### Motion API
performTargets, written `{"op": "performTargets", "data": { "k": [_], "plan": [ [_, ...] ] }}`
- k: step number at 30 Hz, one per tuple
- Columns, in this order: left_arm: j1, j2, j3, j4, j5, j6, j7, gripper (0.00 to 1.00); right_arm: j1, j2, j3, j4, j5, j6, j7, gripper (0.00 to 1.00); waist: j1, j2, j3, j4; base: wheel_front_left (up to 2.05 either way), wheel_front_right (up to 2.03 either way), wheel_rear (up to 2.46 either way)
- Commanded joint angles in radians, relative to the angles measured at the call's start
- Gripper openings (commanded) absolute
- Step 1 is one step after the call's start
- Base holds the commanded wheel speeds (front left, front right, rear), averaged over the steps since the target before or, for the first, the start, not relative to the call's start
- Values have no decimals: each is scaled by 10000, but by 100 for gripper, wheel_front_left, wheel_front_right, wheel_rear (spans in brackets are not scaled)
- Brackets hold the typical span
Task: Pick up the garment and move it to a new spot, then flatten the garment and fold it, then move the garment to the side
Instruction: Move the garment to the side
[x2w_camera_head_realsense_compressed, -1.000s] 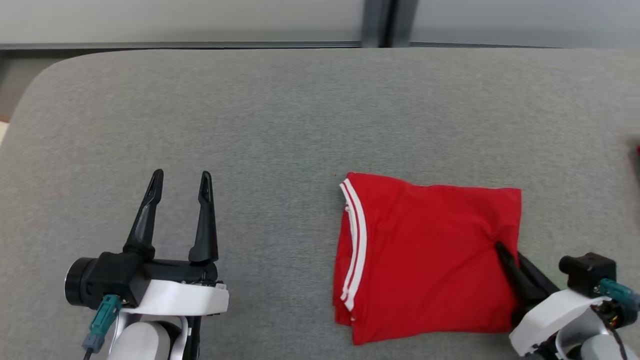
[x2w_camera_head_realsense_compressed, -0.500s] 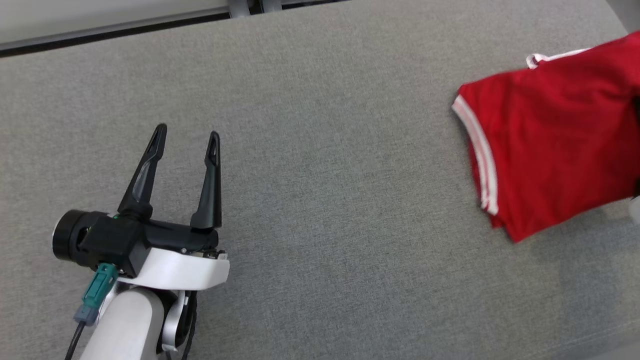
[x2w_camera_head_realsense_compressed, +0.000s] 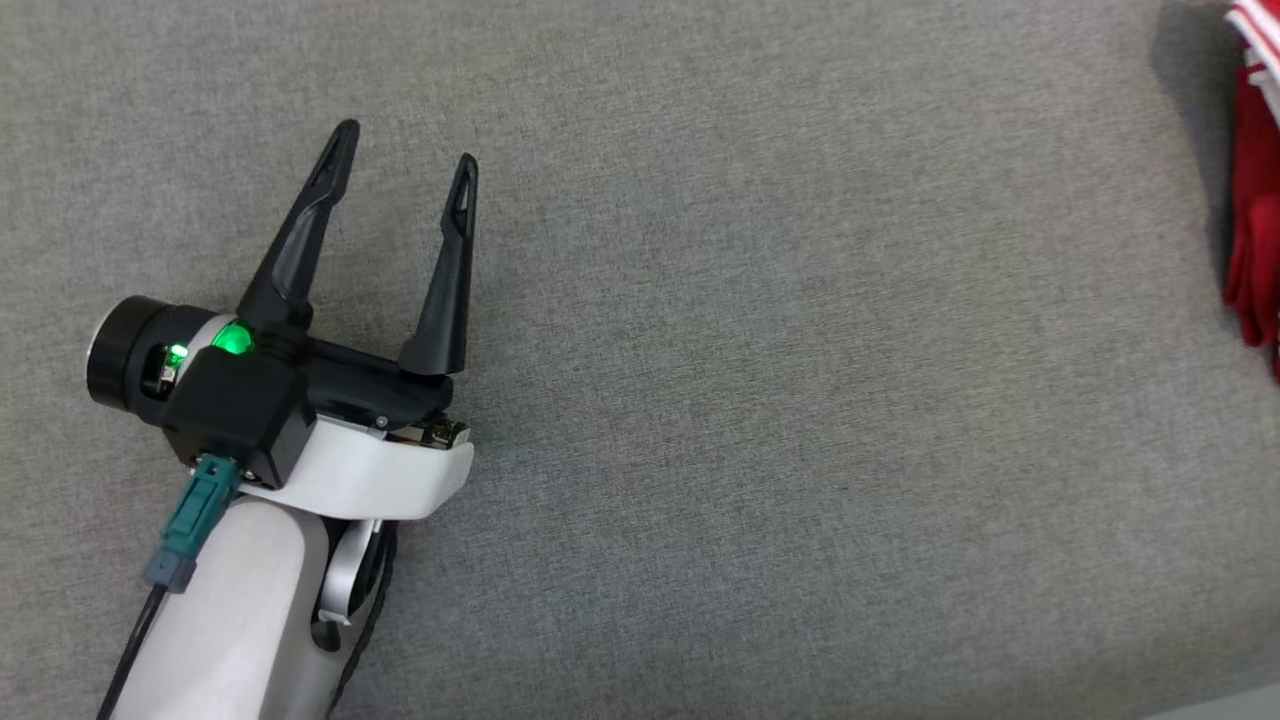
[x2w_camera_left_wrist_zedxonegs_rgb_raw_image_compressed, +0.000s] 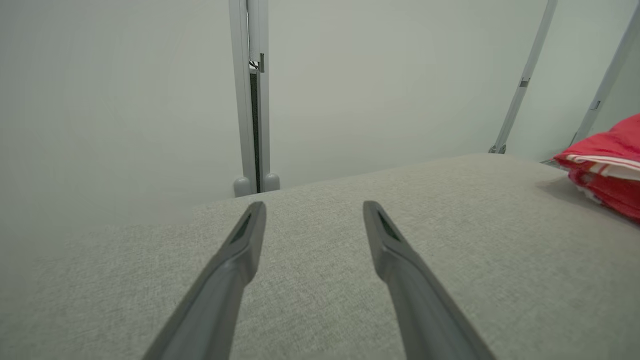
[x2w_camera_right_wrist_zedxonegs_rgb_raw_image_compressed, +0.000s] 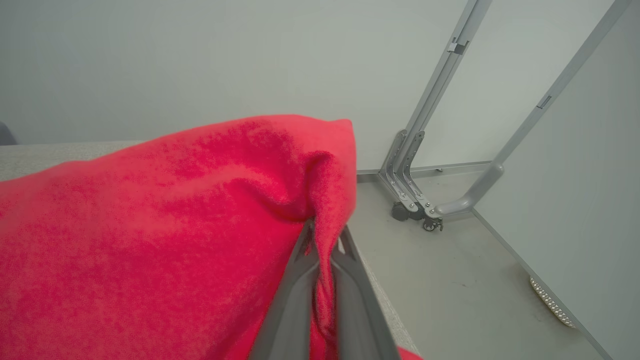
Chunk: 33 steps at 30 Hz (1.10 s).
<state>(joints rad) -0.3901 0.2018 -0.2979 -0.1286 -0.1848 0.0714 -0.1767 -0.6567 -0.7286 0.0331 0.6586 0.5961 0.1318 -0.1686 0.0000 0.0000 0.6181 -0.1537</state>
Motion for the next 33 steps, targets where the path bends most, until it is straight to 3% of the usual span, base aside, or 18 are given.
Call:
{"op": "performTargets", "data": {
  "k": [1,7,12,19,24,27,33],
  "plan": [
    [-207,85,56,-11,36,-11,-31,100,-247,137,-79,293,114,-19,-138,100,0,0,508,165,0,0,0],
    [-246,197,51,95,67,20,-33,100,-490,648,-157,1657,246,-21,-700,100,0,0,595,68,0,0,0],
    [17,244,84,179,-51,97,-62,100,-4,1145,-323,1515,288,-19,-961,100,0,0,96,-200,0,0,0],
    [622,263,221,459,-372,188,-154,100,1726,2370,-1742,-1175,-784,-19,-968,100,0,0,-1005,-539,0,0,0],
    [1014,203,300,667,-598,270,-251,100,3073,3502,-2146,-3112,-1562,-19,-969,100,0,0,-1759,-471,0,0,0],
    [1390,110,426,848,-783,436,-360,100,4022,4244,-2009,-4423,-2109,-18,-970,100,0,0,-2271,-252,0,0,0],
    [1963,-38,644,1141,-1090,632,-495,100,4930,4891,-1416,-5639,-2543,-15,-868,100,0,0,-2891,271,0,0,0]
  ]
}}
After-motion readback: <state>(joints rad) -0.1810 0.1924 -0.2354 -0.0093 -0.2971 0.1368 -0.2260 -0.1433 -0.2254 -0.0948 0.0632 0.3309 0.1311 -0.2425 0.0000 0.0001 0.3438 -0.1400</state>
